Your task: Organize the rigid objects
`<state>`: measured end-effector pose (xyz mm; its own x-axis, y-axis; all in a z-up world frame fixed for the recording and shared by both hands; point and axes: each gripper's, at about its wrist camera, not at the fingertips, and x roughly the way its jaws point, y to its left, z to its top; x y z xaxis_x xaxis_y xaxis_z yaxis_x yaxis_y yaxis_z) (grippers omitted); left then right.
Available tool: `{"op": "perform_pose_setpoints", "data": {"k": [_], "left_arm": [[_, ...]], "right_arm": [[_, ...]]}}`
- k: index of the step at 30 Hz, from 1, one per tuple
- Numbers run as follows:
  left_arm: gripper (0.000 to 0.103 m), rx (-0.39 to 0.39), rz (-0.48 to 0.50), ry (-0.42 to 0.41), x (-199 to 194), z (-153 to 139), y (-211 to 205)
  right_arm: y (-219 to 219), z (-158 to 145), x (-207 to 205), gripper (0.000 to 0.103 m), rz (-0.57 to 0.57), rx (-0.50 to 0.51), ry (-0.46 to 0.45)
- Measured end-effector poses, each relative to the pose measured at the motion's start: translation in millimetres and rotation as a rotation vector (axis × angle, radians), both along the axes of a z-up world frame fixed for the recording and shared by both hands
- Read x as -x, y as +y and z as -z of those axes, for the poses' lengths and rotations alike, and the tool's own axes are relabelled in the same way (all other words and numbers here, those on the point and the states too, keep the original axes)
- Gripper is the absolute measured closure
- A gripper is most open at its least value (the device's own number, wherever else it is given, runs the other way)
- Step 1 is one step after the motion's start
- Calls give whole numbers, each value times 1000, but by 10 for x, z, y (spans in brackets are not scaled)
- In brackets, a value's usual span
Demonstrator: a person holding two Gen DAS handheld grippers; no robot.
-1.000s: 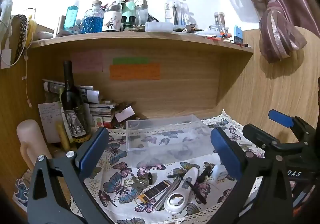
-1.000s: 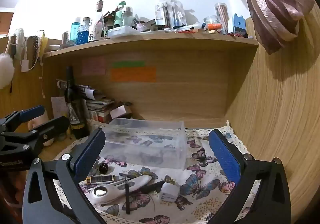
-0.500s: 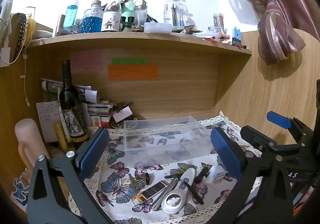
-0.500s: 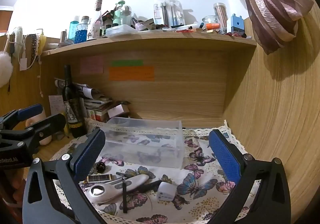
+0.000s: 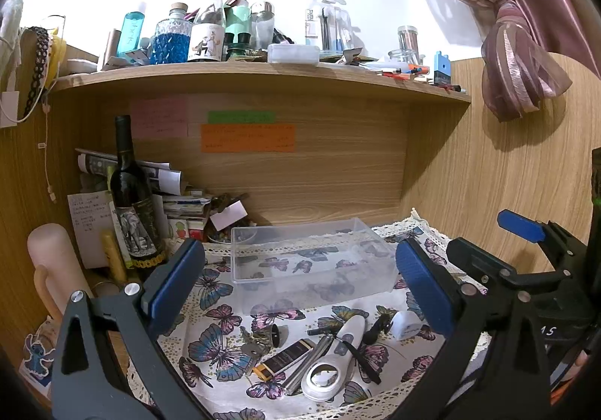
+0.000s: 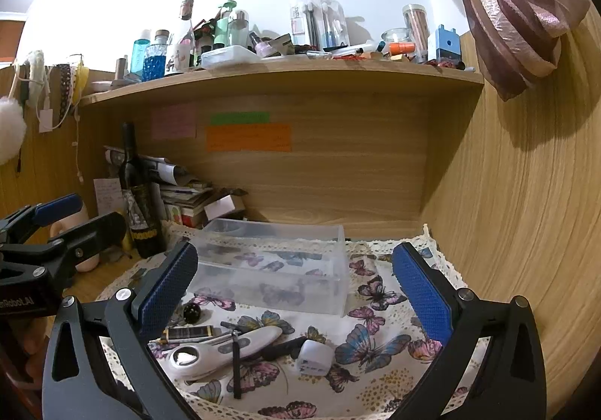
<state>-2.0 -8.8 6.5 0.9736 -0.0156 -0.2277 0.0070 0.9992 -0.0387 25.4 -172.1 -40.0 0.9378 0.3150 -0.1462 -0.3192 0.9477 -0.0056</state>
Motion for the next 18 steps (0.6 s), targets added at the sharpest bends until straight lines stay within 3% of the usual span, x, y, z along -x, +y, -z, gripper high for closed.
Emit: {"op": "perform_pose_setpoints", "data": {"k": [18], "left_arm": [[0,0,-4,-9,27,-14,-44]], "right_arm": [[7,-2,-2,0,-5,-3,3]]}}
